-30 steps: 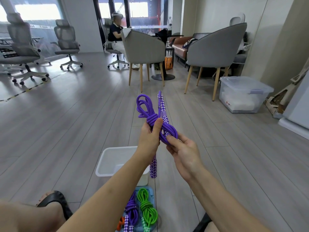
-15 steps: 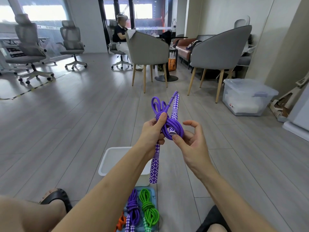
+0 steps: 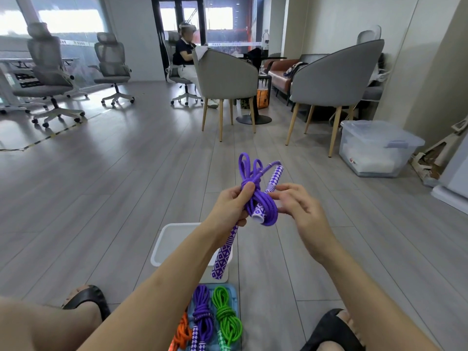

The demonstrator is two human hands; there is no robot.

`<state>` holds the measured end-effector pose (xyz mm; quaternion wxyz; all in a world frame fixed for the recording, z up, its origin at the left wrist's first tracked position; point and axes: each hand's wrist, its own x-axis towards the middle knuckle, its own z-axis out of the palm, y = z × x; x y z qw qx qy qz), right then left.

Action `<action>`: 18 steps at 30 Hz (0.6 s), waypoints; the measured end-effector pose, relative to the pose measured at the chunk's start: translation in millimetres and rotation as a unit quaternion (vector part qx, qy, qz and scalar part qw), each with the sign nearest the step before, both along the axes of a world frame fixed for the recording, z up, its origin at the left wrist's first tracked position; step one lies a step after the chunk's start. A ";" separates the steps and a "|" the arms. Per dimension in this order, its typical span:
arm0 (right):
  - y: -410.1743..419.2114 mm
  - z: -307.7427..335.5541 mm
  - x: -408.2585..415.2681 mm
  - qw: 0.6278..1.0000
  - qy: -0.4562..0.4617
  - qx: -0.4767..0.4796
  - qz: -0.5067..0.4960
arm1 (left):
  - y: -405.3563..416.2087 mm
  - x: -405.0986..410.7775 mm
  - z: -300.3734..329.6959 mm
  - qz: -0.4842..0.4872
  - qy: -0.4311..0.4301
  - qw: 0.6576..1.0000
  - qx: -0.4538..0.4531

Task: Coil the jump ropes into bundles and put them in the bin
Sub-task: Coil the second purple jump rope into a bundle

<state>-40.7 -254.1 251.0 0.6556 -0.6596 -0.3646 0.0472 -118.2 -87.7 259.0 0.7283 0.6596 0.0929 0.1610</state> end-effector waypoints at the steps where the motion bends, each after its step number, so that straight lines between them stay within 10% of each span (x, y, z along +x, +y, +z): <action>1: 1.1 0.6 3.8 0.998 0.053 0.018 -0.018 | -2.0 -0.5 -3.3 -0.011 -0.001 1.000 0.013; 6: -1.4 -3.5 21.5 0.973 0.196 0.103 -0.062 | -15.5 -1.3 -12.7 -0.071 0.015 0.994 0.079; 18: 3.3 -8.8 5.8 0.981 0.195 -0.007 -0.006 | -18.0 1.6 -6.9 -0.012 -0.023 0.997 0.066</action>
